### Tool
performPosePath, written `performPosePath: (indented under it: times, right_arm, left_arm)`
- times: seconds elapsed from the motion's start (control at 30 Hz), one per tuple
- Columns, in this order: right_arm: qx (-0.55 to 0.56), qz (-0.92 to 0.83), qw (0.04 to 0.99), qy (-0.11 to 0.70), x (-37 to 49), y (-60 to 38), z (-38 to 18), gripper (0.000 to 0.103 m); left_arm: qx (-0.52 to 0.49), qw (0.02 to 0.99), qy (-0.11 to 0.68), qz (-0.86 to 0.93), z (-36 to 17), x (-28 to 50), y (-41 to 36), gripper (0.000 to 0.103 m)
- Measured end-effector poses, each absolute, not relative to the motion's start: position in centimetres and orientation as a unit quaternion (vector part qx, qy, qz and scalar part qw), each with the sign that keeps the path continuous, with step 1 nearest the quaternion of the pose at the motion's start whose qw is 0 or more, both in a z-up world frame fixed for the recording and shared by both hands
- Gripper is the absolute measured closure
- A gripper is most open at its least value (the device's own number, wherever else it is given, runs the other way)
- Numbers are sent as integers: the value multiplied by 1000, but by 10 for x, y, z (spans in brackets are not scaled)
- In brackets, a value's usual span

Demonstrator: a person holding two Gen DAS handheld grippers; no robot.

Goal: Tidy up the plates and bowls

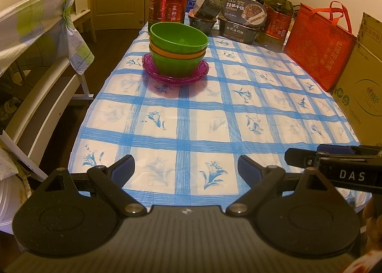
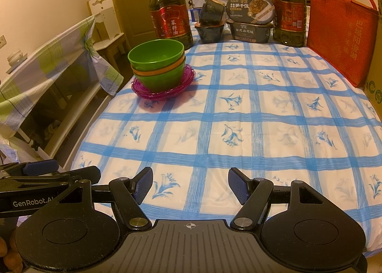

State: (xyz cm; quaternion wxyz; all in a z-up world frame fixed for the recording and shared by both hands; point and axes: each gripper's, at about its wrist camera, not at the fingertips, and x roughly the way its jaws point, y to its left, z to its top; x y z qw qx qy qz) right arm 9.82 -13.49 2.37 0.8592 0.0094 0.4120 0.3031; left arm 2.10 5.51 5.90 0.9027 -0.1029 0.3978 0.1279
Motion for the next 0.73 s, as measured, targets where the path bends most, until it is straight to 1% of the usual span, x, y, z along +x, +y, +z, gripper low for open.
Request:
performPosePath:
  times: [0.47, 0.73]
  right_arm:
    - [9, 303, 859, 412, 98, -135, 24, 33]
    - [10, 303, 859, 412, 98, -135, 24, 33]
  left_arm:
    - [-103, 903, 397, 127, 60, 22, 55, 10]
    - [-103, 905, 392, 131, 57, 20, 56, 9]
